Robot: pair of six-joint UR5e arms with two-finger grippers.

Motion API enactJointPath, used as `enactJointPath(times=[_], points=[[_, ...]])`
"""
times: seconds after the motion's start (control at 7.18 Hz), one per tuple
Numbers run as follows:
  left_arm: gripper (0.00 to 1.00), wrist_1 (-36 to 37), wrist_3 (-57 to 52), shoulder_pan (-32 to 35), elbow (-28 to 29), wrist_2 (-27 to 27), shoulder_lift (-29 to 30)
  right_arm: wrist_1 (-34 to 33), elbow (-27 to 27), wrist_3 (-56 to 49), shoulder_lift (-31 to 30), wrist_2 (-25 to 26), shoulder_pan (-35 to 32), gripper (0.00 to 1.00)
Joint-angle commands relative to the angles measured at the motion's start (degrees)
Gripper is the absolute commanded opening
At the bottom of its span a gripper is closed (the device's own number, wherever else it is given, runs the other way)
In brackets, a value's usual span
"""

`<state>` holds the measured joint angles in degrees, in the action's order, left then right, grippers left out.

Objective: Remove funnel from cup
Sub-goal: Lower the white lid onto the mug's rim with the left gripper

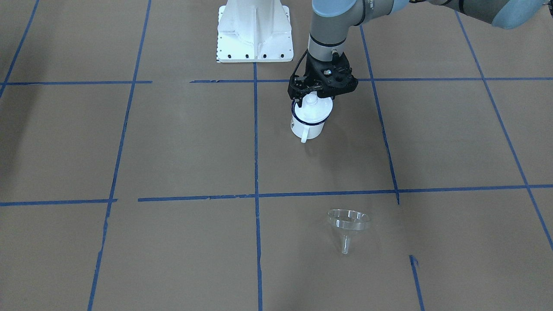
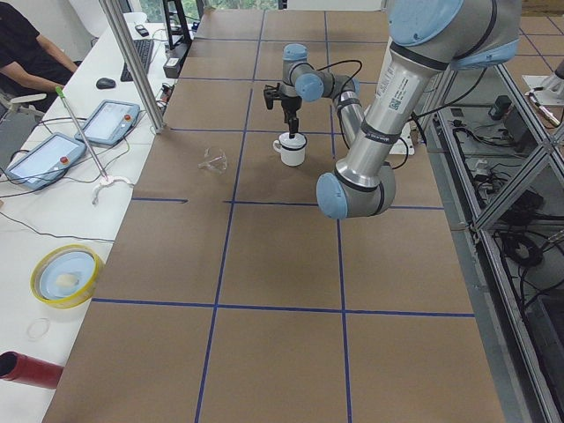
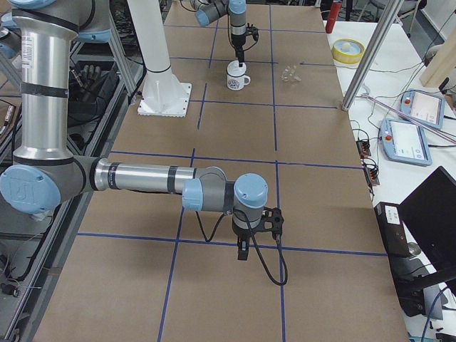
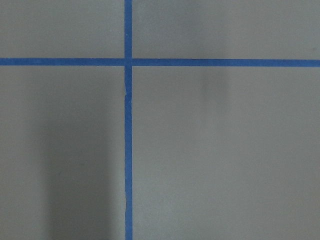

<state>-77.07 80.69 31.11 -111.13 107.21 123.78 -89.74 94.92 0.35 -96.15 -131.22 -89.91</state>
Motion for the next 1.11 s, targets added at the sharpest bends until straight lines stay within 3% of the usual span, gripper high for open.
enactJointPath(times=[0.0,0.98], points=[[1.00,-4.4,0.0,0.1,2.7,0.0,-0.2,0.0,0.0,0.0,0.0,0.0,0.0,1.00],[1.00,-6.5,-1.8,0.3,2.8,0.2,-1.8,0.0,0.0,0.0,0.0,0.0,0.0,1.00]])
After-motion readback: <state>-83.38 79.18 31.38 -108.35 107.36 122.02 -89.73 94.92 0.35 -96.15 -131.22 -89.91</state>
